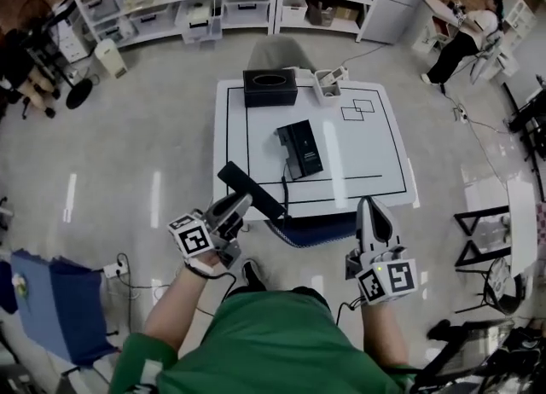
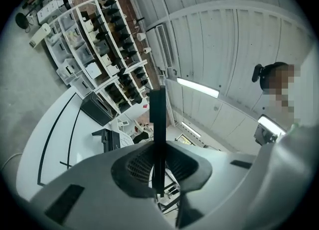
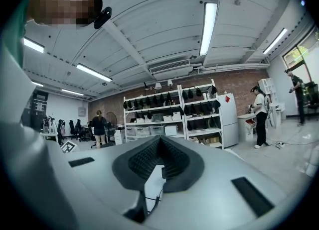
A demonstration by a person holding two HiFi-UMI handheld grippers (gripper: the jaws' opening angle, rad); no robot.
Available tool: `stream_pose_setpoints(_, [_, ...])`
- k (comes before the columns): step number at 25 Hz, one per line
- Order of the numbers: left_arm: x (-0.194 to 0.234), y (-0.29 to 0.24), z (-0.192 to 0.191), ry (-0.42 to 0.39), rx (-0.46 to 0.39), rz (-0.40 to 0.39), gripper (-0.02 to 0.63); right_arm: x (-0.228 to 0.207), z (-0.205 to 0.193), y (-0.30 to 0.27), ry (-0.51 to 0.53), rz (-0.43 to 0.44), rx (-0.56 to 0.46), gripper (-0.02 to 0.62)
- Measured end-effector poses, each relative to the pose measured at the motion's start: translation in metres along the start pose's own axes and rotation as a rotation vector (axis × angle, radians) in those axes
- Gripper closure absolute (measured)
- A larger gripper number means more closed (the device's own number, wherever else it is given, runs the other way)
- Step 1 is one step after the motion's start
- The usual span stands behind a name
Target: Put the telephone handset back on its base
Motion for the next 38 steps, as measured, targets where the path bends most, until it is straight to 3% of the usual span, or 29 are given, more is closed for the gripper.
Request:
stream_pose_setpoints(9, [0.058, -0.046, -0.006, 0.043, 0.138, -0.022, 0.526, -0.007, -0.023, -0.016, 0.003, -0.094, 0.035, 0.575])
stream_pose_setpoints(15, [0.091, -0.083, -0.026, 0.097, 0.2, 0.022, 0.525, -0.041, -0.037, -0.029, -0.031, -0.119, 0.041, 0.575])
stream_pose_setpoints(27, [0.132, -0.157, -0.064, 0.055, 0.35, 0.046, 0.526, -0.112, -0.058, -0.053, -0.104, -0.103, 0.05, 0.575])
stream_pose_setpoints(30, [0.146, -0.169, -0.073, 0.094, 0.372, 0.068, 0.525, -0.119, -0.065, -0.059, -0.124, -0.085, 0.062, 0.575])
stream_pose_setpoints(38, [0.18, -0.185, -0.091, 0.093, 0.478, 0.097, 0.525, -0.123, -0.083, -0.072, -0.131, -0.063, 0.122, 0.575])
Point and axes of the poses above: the fingertips, and each gripper's own axes: y backward along the fingers, x to its left, z out of its top, the point moved 2 cm from there along y, backward along the fingers, and after that the axes turned 11 degrees about -x, right-handed, at the moved point
